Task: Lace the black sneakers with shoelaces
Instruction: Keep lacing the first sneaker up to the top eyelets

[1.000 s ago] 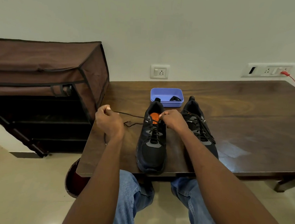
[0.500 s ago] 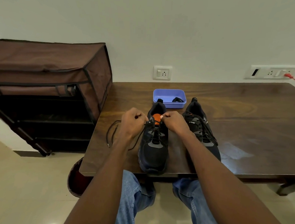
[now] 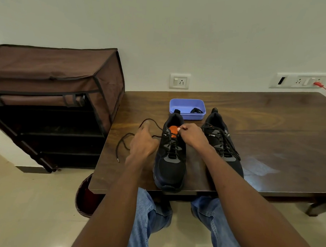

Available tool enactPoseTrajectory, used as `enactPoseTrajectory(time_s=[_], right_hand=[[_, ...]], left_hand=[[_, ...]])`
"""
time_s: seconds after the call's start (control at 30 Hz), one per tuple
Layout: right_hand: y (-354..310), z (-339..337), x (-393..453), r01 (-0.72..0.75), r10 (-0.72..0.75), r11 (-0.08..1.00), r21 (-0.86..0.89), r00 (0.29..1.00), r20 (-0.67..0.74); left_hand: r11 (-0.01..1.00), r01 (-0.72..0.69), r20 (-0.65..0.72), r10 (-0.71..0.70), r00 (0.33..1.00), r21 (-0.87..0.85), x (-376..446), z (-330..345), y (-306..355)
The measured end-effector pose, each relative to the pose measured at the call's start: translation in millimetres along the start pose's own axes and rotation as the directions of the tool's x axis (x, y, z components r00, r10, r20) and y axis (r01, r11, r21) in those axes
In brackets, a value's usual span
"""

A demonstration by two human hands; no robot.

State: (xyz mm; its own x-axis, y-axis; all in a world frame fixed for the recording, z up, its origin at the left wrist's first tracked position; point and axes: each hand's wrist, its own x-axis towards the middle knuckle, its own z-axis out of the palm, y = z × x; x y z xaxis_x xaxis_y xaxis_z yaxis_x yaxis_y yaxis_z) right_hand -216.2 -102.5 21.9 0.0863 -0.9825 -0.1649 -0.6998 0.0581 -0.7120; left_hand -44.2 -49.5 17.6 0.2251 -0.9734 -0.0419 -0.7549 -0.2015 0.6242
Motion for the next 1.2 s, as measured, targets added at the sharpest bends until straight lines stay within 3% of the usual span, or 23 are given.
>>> enactPoseTrajectory(time_s=[0.13,0.2,0.27,0.33,0.4,0.43,0.5,0.57,0.63,0.67,0.73,0.8,0.87,0.93,1.0,1.07,1.13,1.2], right_hand=[[0.1,0.3,-0.2,0.010,-0.010,1.000,-0.011,1.000,0.004],[-0.3,0.1,-1.2,0.010,-0.010,1.000,-0.011,1.000,0.012],[0.3,1.7,-0.9,0.010,-0.012,0.999,-0.038,0.999,-0.033],[-1.2,2.4,-0.9,-0.009,-0.013,0.992,-0.130,0.986,-0.168],[-6.3,0.0,-6.5,-0.040,0.006,0.989,-0.139,0.972,-0.233],[-10.8,-2.3,-10.1,-0.046,0.031,0.996,-0.081,0.984,-0.173],[-23.4,-5.4,-22.7,-0.099,0.093,0.994,0.048,0.989,0.113],[-32.0,-8.2,-37.6,-0.139,0.097,0.986,0.094,0.930,0.354],[-35.2,-9.8,-49.7,-0.146,0.050,0.968,0.204,0.909,0.414],[-36.0,-11.4,-54.0,-0.162,0.024,0.935,0.316,0.917,0.399],[-36.4,-18.2,-58.8,-0.141,-0.043,0.803,0.579,0.955,0.293],[-33.3,-27.8,-56.7,-0.050,-0.091,0.612,0.789,0.987,0.134],[-28.4,-37.5,-51.6,0.068,-0.077,0.463,0.884,0.996,-0.037],[-23.5,-44.8,-46.2,0.143,-0.029,0.405,0.903,0.989,-0.143],[-20.8,-45.2,-42.6,0.134,-0.037,0.439,0.888,0.991,-0.131],[-21.5,-39.7,-41.7,0.084,-0.104,0.527,0.846,0.994,-0.034],[-23.7,-32.9,-42.3,0.055,-0.154,0.611,0.789,0.987,0.050],[-25.8,-31.3,-43.0,0.053,-0.154,0.615,0.787,0.987,0.054]], left_hand=[[0.985,-0.028,0.069,0.016,0.998,0.173,5.4,5.3,-2.8],[0.990,-0.024,0.021,0.021,1.000,0.141,6.0,3.9,-5.4],[0.995,0.010,0.083,-0.002,0.997,-0.095,5.3,-2.4,-4.2],[0.937,0.073,0.263,0.021,0.965,-0.343,1.4,-12.3,1.1],[0.900,0.125,0.470,0.096,0.878,-0.418,-5.2,-20.3,2.5],[0.891,0.142,0.557,0.140,0.818,-0.431,-7.8,-21.7,1.1],[0.880,0.200,0.711,0.195,0.676,-0.432,-11.8,-23.1,-2.8],[0.874,0.261,0.815,0.222,0.535,-0.410,-16.3,-23.8,-3.0],[0.867,0.299,0.857,0.236,0.457,-0.399,-18.3,-22.9,-3.8],[0.867,0.309,0.862,0.228,0.452,-0.391,-17.4,-22.2,-5.6],[0.881,0.298,0.829,0.164,0.535,-0.367,-14.9,-22.4,-8.5],[0.880,0.294,0.693,0.053,0.719,-0.372,-10.4,-23.0,-10.0],[0.851,0.302,0.476,-0.071,0.877,-0.430,-5.7,-25.4,-9.4],[0.774,0.232,0.281,-0.073,0.957,-0.590,-2.5,-27.9,-5.8],[0.637,0.132,0.233,0.077,0.970,-0.760,-3.4,-29.6,1.5],[0.552,0.100,0.268,0.232,0.935,-0.828,-7.9,-28.2,11.9],[0.575,0.071,0.288,0.295,0.911,-0.815,-11.2,-23.6,20.5],[0.606,0.036,0.243,0.263,0.934,-0.795,-11.8,-20.2,23.9]])
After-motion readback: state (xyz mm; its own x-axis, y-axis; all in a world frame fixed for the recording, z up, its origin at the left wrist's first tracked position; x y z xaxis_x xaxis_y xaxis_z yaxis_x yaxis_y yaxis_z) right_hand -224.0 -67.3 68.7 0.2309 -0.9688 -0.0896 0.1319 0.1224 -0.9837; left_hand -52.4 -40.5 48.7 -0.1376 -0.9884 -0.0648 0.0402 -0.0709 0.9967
